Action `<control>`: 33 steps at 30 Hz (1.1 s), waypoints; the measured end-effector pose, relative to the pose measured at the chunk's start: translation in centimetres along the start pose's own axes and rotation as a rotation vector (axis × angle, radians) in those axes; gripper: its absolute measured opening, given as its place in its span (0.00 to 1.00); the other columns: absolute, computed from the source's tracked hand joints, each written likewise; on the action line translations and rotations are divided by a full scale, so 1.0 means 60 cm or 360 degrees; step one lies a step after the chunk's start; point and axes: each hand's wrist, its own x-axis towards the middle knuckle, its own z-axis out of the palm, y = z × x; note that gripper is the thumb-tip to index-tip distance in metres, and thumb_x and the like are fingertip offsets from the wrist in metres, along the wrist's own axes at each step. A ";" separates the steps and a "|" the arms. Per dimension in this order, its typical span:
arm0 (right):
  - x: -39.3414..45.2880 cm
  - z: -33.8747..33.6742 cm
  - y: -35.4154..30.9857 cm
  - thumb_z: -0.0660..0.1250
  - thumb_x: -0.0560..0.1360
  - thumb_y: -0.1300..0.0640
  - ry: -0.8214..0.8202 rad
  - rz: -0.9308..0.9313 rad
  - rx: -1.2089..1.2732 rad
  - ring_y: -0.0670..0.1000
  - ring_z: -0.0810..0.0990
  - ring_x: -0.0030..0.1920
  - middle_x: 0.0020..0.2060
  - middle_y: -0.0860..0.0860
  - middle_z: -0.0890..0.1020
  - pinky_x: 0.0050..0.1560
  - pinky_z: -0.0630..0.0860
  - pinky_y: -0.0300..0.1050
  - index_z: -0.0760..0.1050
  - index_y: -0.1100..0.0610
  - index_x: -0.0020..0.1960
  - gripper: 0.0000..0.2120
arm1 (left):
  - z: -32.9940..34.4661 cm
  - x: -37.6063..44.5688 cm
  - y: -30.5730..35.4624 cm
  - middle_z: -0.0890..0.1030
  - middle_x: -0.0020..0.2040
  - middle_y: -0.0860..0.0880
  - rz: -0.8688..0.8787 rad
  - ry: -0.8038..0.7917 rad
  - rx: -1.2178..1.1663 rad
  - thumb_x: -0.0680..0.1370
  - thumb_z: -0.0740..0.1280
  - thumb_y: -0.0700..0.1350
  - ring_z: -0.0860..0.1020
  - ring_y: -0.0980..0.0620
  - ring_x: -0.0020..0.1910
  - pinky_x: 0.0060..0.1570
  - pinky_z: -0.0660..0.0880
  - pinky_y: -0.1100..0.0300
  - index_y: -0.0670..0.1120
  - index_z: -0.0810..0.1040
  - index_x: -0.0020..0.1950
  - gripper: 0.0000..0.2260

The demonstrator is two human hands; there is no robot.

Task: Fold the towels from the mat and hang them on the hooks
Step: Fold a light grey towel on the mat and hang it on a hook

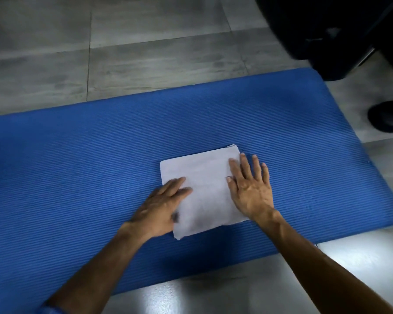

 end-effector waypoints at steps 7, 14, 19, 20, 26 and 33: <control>-0.116 0.011 -0.062 0.58 0.78 0.39 0.0214 -0.0910 0.0391 0.58 0.65 0.74 0.71 0.55 0.71 0.74 0.58 0.59 0.69 0.56 0.72 0.29 | 0.044 -0.037 -0.015 0.70 0.71 0.51 0.0273 0.0305 0.0057 0.70 0.68 0.40 0.63 0.52 0.72 0.68 0.64 0.54 0.54 0.72 0.58 0.18; -0.098 -0.046 -0.124 0.63 0.69 0.54 0.0274 -0.0548 0.0801 0.54 0.78 0.52 0.54 0.50 0.78 0.56 0.69 0.45 0.71 0.53 0.61 0.21 | -0.041 -0.034 0.002 0.79 0.59 0.55 0.0224 0.0610 -0.0543 0.76 0.62 0.48 0.73 0.58 0.60 0.61 0.66 0.62 0.52 0.74 0.63 0.16; -0.058 -0.259 -0.126 0.60 0.75 0.57 0.0078 -0.0547 0.1065 0.48 0.77 0.53 0.54 0.48 0.82 0.56 0.71 0.41 0.74 0.52 0.62 0.16 | -0.174 -0.048 0.038 0.79 0.58 0.55 0.0157 0.0791 -0.0686 0.73 0.68 0.58 0.75 0.59 0.57 0.59 0.67 0.67 0.51 0.73 0.65 0.23; -0.059 -0.303 -0.128 0.61 0.75 0.57 0.0015 -0.0556 0.1034 0.49 0.78 0.52 0.53 0.48 0.82 0.54 0.72 0.42 0.73 0.52 0.63 0.16 | -0.205 -0.057 0.053 0.80 0.56 0.54 0.0130 0.0836 -0.0731 0.72 0.68 0.57 0.75 0.59 0.54 0.56 0.68 0.67 0.51 0.74 0.63 0.21; -0.099 -0.594 -0.172 0.66 0.75 0.56 -0.0337 -0.0574 0.1075 0.46 0.76 0.39 0.39 0.47 0.78 0.40 0.73 0.44 0.73 0.54 0.51 0.06 | -0.464 -0.175 0.139 0.75 0.38 0.67 -0.0092 0.0716 -0.1022 0.73 0.69 0.48 0.73 0.68 0.39 0.39 0.66 0.77 0.51 0.77 0.51 0.08; -0.198 -0.935 -0.236 0.71 0.75 0.57 -0.0278 -0.0488 0.1432 0.49 0.81 0.45 0.44 0.45 0.81 0.45 0.78 0.47 0.76 0.53 0.56 0.11 | -0.786 -0.329 0.238 0.80 0.43 0.61 -0.0142 0.0659 -0.1053 0.74 0.63 0.60 0.78 0.61 0.42 0.41 0.74 0.62 0.55 0.77 0.53 0.14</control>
